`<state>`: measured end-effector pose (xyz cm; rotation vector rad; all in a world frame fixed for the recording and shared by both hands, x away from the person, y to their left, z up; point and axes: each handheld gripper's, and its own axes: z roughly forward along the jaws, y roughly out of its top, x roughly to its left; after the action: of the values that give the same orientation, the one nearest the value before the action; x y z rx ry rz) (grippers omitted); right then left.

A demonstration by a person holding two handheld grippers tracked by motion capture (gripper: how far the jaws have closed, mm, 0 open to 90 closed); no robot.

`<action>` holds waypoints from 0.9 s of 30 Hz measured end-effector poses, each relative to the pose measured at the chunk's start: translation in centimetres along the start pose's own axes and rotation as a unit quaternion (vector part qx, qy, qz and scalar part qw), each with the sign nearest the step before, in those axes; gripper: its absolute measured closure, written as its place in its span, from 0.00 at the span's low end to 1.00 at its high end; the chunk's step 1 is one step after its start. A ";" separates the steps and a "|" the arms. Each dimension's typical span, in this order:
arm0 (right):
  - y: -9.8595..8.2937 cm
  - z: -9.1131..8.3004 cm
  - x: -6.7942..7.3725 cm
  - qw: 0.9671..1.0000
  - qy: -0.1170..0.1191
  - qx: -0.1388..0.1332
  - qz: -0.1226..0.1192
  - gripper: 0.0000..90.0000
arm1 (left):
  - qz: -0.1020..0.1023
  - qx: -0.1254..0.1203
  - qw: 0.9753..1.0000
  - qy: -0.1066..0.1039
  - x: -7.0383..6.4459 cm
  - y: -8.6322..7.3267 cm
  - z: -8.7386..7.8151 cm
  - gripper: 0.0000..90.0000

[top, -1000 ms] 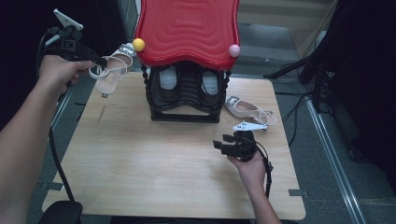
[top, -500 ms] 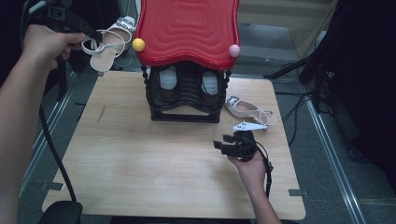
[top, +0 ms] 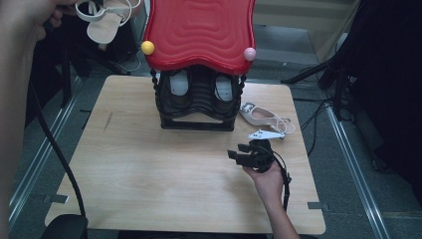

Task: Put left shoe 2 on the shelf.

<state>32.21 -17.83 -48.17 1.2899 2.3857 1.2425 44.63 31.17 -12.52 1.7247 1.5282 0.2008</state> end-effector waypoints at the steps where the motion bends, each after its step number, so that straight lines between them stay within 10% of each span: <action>1: 0.0 0.0 0.0 1.000 0.000 0.000 -0.001 0.54 | 0.002 -0.002 1.000 0.001 -0.5 0.3 -0.2 0.92; 27: 0.0 -0.2 0.0 1.000 0.004 -0.005 -0.003 0.54 | 0.038 -0.003 0.999 -0.026 -9.1 2.4 7.7 0.91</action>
<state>32.11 -17.99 -48.06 1.2767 2.3832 1.2580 48.67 19.69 -12.63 1.7719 1.4241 0.1990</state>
